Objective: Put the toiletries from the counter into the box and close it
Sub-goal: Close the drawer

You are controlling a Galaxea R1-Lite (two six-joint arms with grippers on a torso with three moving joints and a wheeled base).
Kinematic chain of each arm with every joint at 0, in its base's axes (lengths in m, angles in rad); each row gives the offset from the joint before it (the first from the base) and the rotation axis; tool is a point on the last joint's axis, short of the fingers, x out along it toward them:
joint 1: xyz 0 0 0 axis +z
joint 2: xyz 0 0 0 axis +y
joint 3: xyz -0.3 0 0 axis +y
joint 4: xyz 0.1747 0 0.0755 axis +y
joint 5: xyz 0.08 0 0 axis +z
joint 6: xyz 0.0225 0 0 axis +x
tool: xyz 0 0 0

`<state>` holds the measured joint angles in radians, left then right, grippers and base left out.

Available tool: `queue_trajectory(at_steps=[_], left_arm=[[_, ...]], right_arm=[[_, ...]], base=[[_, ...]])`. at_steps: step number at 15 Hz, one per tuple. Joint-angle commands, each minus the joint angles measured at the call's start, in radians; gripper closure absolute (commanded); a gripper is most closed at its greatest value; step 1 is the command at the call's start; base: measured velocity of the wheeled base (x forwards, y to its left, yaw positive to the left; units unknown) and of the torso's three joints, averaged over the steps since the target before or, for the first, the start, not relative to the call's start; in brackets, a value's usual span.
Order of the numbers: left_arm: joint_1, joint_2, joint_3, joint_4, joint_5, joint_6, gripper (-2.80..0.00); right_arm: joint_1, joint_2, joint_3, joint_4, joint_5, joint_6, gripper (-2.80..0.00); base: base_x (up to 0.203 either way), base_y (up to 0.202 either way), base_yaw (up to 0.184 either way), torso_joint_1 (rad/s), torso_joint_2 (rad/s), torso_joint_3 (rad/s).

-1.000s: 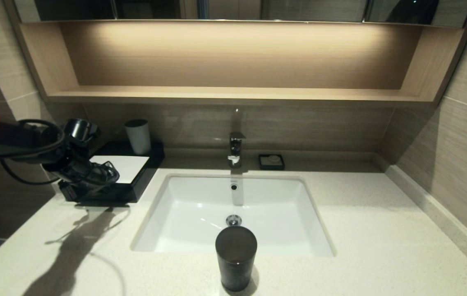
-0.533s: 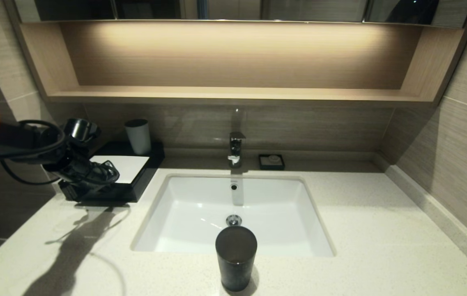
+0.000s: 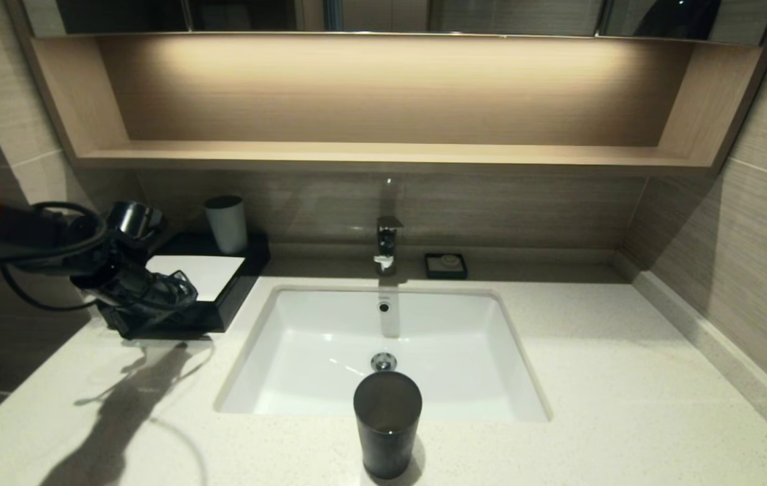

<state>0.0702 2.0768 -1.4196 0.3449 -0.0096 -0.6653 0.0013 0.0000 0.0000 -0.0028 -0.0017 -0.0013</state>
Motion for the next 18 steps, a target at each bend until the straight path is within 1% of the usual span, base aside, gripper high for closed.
queue_trajectory(at_steps=[1,4,7,10,13,18], left_arm=[[-0.01,-0.025,0.03,0.005,0.0,-0.005,0.0],[-0.019,-0.058,0.053,0.006,0.0,-0.007,0.0],[-0.026,-0.127,0.092,0.008,0.0,-0.003,0.0],[-0.066,-0.19,0.127,0.012,0.0,0.002,0.0],[-0.14,-0.232,0.136,0.02,0.0,0.004,0.0],[-0.313,-0.249,0.103,0.017,0.002,0.003,0.0]], right_arm=[[0.0,0.0,0.002,0.0,0.0,0.0,0.0],[0.0,0.0,0.002,0.0,0.0,0.0,0.0],[0.0,0.0,0.002,0.0,0.0,0.0,0.0],[0.0,0.0,0.002,0.0,0.0,0.0,0.0],[0.0,0.0,0.002,0.0,0.0,0.0,0.0],[0.0,0.0,0.002,0.0,0.0,0.0,0.0]], base=[[0.0,0.0,0.0,0.0,0.0,0.0],[0.0,0.0,0.0,0.0,0.0,0.0],[0.0,0.0,0.0,0.0,0.0,0.0],[0.0,0.0,0.0,0.0,0.0,0.0],[0.0,0.0,0.0,0.0,0.0,0.0],[0.0,0.0,0.0,0.0,0.0,0.0]])
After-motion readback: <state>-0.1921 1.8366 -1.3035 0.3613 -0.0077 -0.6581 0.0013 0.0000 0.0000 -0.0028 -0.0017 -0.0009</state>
